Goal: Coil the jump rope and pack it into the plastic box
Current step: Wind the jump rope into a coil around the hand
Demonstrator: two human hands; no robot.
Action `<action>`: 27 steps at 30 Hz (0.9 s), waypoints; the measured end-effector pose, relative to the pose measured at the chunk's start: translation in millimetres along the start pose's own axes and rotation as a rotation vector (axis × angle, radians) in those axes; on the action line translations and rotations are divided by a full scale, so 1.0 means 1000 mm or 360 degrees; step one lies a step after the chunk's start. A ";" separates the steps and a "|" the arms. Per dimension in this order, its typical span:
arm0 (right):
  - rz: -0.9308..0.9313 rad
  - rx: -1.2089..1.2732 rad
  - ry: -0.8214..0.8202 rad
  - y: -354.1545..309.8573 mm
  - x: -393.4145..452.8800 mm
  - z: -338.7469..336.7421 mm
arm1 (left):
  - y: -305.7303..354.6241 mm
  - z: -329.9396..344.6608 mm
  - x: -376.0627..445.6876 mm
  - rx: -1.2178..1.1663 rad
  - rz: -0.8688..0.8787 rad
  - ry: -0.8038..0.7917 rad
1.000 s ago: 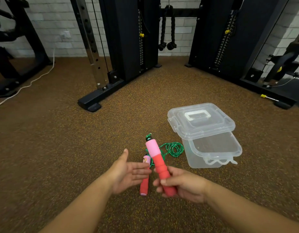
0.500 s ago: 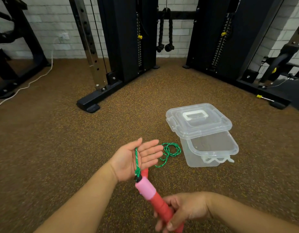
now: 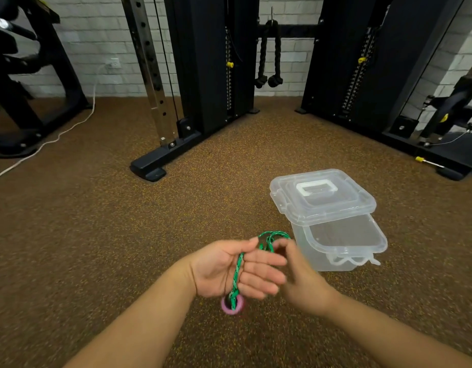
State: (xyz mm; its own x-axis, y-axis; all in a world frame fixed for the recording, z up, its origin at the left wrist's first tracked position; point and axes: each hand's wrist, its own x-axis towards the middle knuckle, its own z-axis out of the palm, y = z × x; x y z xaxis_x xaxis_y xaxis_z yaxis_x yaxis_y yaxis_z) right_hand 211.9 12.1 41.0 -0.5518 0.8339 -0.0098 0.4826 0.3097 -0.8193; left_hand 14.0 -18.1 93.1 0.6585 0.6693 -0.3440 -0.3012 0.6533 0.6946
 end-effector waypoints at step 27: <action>-0.0038 0.0059 0.0414 0.015 0.009 -0.021 | 0.015 0.003 -0.017 -0.0050 0.0017 -0.0073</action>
State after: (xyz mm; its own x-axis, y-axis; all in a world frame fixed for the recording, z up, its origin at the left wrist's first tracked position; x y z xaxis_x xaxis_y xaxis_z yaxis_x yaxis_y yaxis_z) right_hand 228.7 34.2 40.9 -0.3670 0.9175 0.1533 0.4439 0.3175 -0.8380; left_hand 0.5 -20.4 111.6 0.6860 0.6599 -0.3066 -0.3293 0.6573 0.6779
